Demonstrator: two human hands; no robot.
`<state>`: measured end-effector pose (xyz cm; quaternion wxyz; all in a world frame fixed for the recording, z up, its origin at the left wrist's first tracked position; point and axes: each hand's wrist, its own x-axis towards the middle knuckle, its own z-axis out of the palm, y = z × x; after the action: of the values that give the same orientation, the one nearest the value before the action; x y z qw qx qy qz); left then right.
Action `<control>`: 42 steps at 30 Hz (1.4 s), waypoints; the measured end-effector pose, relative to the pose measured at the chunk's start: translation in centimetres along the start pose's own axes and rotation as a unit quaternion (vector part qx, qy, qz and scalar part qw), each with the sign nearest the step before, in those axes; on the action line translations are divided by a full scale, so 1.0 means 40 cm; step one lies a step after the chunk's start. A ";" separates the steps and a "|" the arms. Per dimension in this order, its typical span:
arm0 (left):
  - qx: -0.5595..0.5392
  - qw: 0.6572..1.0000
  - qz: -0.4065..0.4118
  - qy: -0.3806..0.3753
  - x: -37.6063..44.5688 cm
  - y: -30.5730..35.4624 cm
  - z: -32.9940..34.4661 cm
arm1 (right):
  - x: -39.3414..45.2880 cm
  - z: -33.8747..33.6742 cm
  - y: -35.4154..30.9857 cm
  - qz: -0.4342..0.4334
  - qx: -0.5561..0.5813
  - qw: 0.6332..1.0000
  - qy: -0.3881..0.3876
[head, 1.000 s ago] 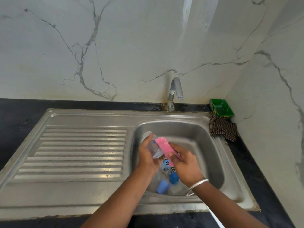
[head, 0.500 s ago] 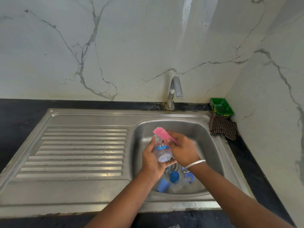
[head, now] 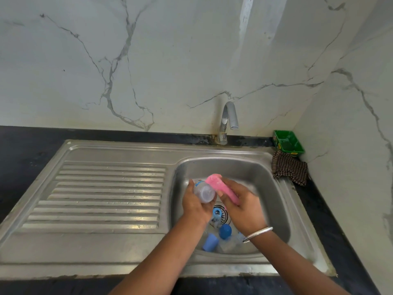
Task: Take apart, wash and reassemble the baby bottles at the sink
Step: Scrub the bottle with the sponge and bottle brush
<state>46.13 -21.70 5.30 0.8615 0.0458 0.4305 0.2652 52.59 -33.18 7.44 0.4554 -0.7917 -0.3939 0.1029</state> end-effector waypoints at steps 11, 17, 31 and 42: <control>0.129 0.990 -0.024 0.043 -0.024 0.012 0.008 | -0.036 -0.027 0.035 -0.161 -0.223 0.954 -0.116; 0.098 0.993 -0.036 0.049 -0.032 -0.014 -0.005 | -0.018 -0.011 0.022 -0.128 -0.224 0.962 -0.086; 0.325 0.943 0.067 -0.008 -0.037 0.045 -0.069 | 0.009 -0.050 0.081 -0.084 -0.114 0.989 -0.045; 0.450 0.882 0.099 -0.096 -0.074 0.024 -0.079 | 0.050 -0.021 0.028 -0.168 -0.178 0.962 -0.125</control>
<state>41.85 -22.81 5.76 0.7546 0.4961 0.4118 0.1215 54.97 -32.59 7.42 0.2649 -0.7635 -0.5867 0.0509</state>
